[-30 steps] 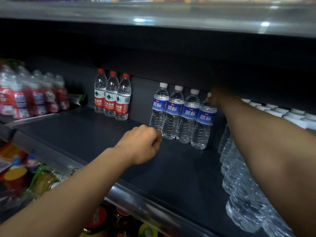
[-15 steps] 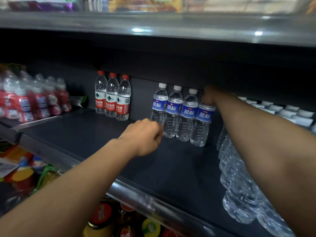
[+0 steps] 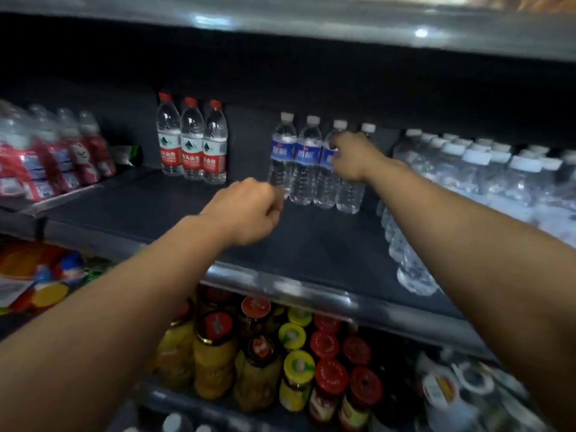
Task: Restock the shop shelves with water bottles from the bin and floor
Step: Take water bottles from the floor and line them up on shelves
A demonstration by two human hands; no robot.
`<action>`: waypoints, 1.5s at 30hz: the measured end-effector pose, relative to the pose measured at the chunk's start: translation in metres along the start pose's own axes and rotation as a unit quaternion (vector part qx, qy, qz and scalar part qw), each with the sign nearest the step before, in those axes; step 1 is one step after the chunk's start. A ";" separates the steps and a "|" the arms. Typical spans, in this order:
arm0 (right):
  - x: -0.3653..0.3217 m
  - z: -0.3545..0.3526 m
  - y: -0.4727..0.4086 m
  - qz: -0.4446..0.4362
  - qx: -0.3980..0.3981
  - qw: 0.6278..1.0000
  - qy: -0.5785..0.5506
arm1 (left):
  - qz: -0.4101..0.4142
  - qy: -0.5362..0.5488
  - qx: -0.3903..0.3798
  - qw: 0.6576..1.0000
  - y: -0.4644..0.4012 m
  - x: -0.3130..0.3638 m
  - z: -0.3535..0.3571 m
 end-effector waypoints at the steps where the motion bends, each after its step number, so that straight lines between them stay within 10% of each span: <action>1: -0.008 0.006 0.018 -0.002 0.002 1.000 -0.011 | 0.008 0.007 -0.010 1.000 0.009 -0.002 0.003; 11: -0.092 0.110 0.245 0.022 -0.050 0.982 -0.179 | 0.071 0.076 -0.140 0.985 0.126 -0.005 0.089; 21: -0.150 0.266 0.466 0.059 -0.386 0.907 -0.155 | 0.103 0.067 -0.386 0.914 0.303 -0.008 0.225; 45: -0.161 0.332 0.493 0.086 -0.381 0.917 -0.084 | 0.078 0.087 -0.429 0.896 0.373 -0.011 0.282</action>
Point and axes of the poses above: each hand's wrist, its own y-axis away from the middle knuckle, its own z-axis out of the palm, x = y × z, the point moved 7 cm from there along -y, towards the middle knuckle, and after that the axes turned 1 degree about -y, right-handed, at the moved point
